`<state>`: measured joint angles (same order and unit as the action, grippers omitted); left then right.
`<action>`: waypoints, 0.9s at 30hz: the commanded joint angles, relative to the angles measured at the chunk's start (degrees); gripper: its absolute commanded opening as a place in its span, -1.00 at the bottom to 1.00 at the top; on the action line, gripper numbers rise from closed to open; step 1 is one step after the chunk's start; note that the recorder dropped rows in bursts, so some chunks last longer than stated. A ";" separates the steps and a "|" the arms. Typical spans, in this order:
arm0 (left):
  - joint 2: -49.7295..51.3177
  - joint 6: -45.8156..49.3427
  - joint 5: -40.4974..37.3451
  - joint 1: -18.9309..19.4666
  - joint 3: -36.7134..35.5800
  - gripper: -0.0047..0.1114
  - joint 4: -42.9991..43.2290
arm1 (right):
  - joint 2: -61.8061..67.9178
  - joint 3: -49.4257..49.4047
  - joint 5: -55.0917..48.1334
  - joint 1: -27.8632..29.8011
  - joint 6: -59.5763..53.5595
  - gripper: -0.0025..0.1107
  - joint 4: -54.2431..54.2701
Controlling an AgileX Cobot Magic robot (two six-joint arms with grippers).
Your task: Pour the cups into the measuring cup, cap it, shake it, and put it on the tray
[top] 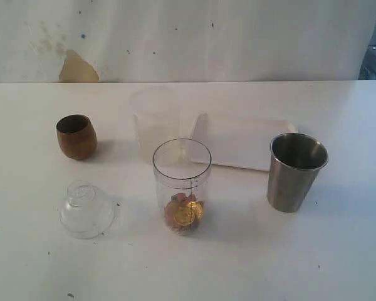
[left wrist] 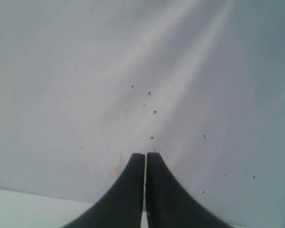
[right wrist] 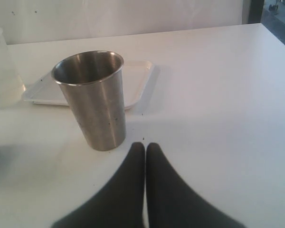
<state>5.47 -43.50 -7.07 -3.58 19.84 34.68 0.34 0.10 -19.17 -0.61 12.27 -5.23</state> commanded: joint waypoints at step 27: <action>-5.47 30.95 -2.09 0.51 -6.21 -0.89 -25.13 | -0.34 -0.10 -0.05 -0.03 -0.87 -0.96 -0.39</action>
<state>0.18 -24.80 -7.31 -3.43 16.16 16.98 0.34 0.10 -19.17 -0.61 11.80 -5.23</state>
